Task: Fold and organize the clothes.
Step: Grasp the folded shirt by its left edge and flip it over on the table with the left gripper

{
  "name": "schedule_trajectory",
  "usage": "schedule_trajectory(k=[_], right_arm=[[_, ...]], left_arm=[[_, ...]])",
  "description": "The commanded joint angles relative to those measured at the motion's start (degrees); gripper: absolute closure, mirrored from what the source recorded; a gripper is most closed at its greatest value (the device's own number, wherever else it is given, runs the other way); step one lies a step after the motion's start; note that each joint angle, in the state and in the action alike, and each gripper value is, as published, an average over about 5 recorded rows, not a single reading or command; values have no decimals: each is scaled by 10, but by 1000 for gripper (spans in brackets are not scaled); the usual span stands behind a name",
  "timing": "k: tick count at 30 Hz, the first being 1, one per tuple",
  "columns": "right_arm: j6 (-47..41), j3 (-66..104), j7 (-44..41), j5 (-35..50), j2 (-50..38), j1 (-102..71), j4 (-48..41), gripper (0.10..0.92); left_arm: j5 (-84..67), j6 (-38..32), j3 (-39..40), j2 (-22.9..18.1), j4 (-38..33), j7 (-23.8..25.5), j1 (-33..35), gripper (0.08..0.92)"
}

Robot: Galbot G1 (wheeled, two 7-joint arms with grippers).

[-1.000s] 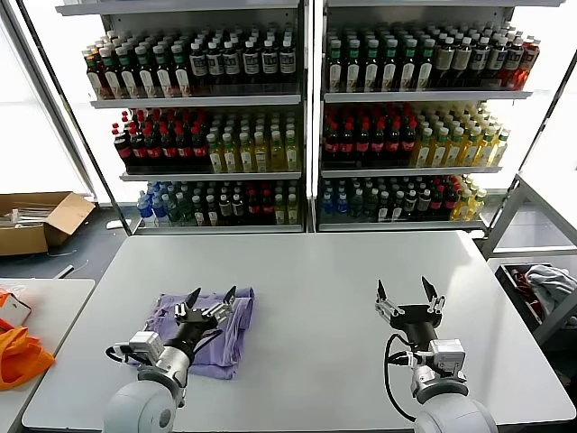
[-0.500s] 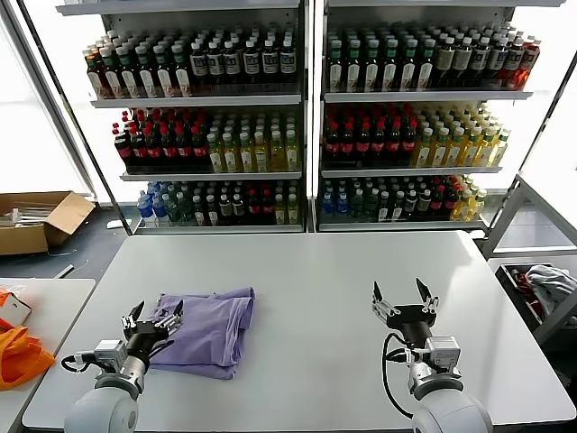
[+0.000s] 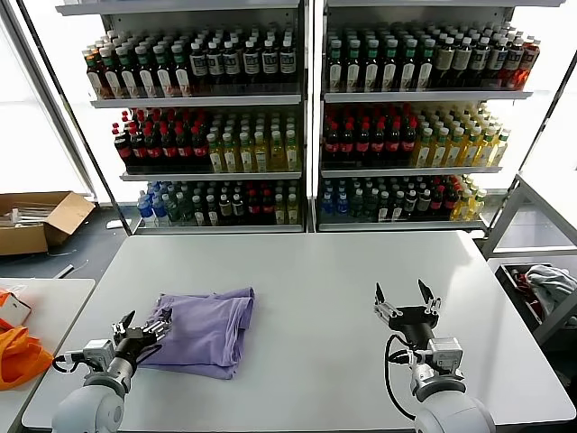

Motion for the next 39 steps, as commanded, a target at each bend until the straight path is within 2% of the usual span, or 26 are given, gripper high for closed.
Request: schedule_trajectory(k=[1,9,12,24,33,36,39], right_arm=[[0,0,0,1,0,0,0,203],[0,-2,0,-2,2,-2,0,203],[0,-2,0,-2,3,-1,0,203],[-1,-2,1,-2,4,5,-1,203],[-2,-1,1,-1,2,9,-4,203],[-2,-2,1,0,1,11,-5,203],[-1,-3,2,1,0,13,-7,203]], left_arm=[[-53,7,-7,4,29,15,-1,177],[-69,11,-8,8,39,25,-1,182],[-73,13,-8,9,38,28,1,224],[-61,9,-4,1,30,40,8,565],[-8,-30,-34,3,10,31,13,825],[-8,-41,-65,14,-4,25,17,885],[-10,-46,-102,38,-16,17,19,897]])
